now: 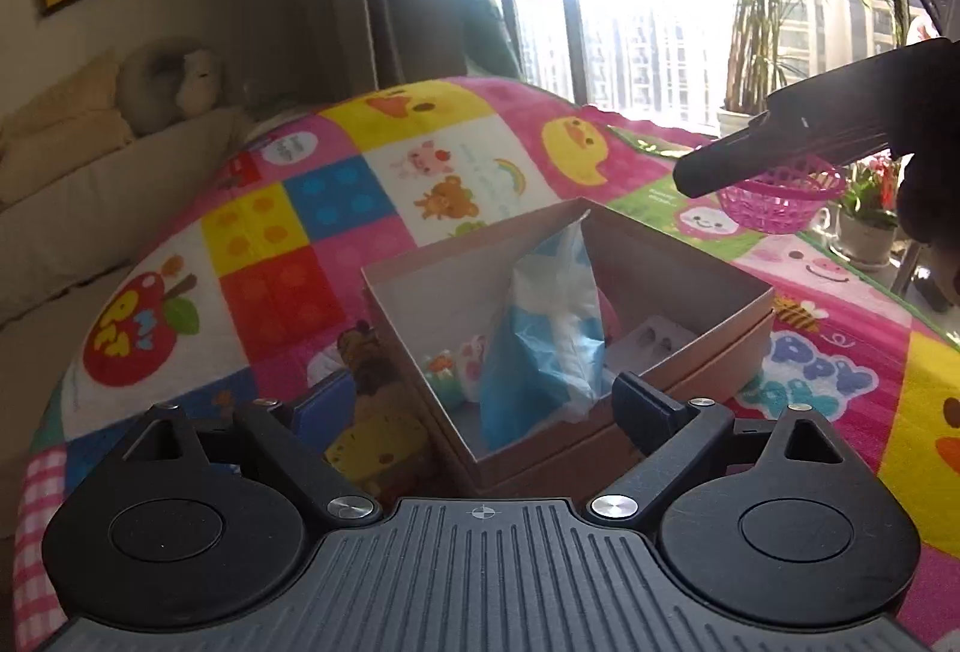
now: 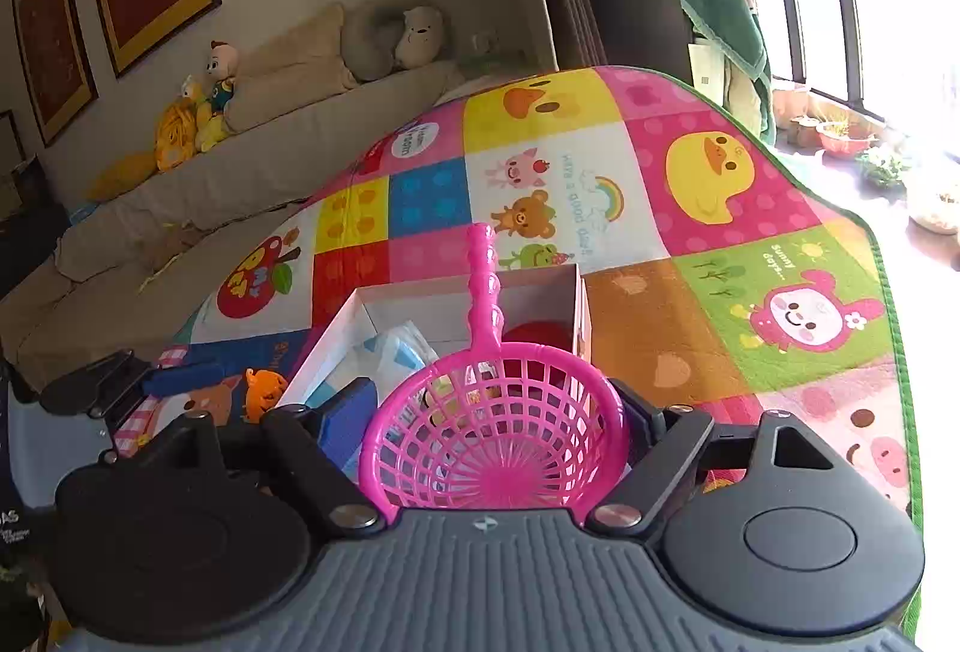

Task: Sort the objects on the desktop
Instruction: 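Drop the wipes pack into the box with the left gripper while the right drops the scoop in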

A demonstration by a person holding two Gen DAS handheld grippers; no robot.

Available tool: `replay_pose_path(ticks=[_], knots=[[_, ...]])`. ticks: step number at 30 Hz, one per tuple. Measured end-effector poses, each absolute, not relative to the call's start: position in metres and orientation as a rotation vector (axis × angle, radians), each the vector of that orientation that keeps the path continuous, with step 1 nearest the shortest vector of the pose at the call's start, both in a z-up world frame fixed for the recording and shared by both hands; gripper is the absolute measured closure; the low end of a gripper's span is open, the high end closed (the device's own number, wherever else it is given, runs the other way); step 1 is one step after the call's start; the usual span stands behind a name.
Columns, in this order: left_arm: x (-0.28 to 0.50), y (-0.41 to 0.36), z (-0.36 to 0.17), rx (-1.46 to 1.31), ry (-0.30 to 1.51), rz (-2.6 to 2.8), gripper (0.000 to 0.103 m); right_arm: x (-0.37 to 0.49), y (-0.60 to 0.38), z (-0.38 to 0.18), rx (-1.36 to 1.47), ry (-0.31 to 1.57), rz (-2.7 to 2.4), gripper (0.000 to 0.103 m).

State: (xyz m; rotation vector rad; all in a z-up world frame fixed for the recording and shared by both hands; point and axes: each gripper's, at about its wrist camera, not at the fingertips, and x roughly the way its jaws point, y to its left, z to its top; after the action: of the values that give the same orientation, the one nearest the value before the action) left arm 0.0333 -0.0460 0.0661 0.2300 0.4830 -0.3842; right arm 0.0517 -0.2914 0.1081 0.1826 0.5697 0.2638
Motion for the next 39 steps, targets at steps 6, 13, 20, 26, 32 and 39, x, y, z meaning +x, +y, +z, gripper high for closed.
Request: replay_pose_path(ticks=[6,13,20,26,32,39], knots=[[0.000,-0.009,0.055,0.035,0.531,-0.290,0.003,0.092,-0.256,0.106,0.122,0.609,0.255,0.017],[-0.005,0.019,0.032,-0.146,0.638,-0.251,0.002,0.098,-0.200,0.110,0.005,0.596,0.334,0.060],[-0.017,0.029,0.035,-0.162,0.601,-0.234,0.002,0.090,-0.177,0.073,-0.133,0.688,0.315,0.067],[-0.015,0.037,0.028,-0.204,0.625,-0.204,0.002,0.086,-0.203,0.065,0.013,0.760,0.265,0.067],[-0.019,0.031,0.026,-0.195,0.627,-0.212,0.002,0.103,-0.185,0.050,0.100,0.794,0.280,0.064],[-0.024,0.045,0.026,-0.208,0.615,-0.148,0.001,0.134,-0.179,0.045,0.064,0.830,0.285,0.053]])
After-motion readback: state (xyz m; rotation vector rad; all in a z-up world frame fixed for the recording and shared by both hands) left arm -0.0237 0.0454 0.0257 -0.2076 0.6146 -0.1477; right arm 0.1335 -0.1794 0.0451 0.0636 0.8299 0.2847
